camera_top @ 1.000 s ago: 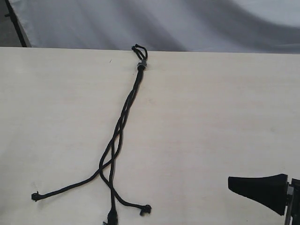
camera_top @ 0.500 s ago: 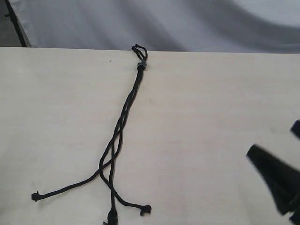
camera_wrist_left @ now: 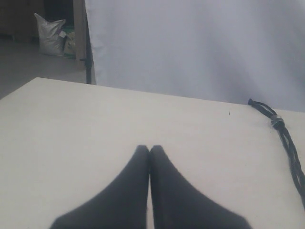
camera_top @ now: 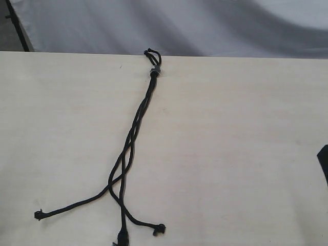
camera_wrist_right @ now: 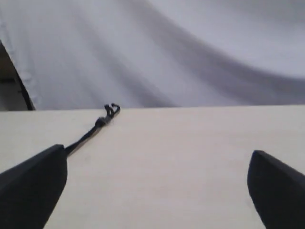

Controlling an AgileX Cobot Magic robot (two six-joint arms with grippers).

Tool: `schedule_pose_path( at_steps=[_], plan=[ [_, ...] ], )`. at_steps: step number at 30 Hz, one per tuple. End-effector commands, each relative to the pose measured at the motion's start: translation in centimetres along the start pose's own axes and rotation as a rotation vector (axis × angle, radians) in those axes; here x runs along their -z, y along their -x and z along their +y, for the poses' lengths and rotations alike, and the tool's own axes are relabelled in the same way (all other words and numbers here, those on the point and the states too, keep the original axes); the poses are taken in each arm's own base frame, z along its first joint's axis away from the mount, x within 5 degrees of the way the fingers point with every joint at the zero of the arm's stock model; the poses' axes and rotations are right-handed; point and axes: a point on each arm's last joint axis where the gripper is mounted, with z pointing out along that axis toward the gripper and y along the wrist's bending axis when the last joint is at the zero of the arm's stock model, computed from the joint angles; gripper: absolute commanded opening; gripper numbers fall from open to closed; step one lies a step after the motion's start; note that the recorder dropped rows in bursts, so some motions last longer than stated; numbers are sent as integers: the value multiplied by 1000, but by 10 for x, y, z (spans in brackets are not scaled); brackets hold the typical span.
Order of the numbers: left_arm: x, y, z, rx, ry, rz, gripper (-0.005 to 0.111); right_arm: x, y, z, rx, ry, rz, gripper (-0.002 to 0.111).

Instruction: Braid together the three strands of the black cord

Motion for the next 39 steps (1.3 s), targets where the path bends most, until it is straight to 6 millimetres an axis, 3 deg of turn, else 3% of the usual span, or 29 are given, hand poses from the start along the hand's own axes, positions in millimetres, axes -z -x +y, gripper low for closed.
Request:
schedule_pose_path(
  at_steps=[1,19,21,27,29,39],
  plan=[
    [0,-1,0,1,0,-2,1,1,-7,0,23,3,65,95],
    [0,-1,0,1,0,-2,1,1,-8,-1,39,-8,75,93],
    [0,-1,0,1,0,-2,1,1,-8,-2,36,-13,74,81],
    [0,-1,0,1,0,-2,1,1,-9,-1,5,-9,82,14],
    [0,-1,0,1,0,-2,1,1,-9,-1,-2,-9,82,0],
    [0,-1,0,1,0,-2,1,1,-9,-2,23,-14,92,1]
  ],
)
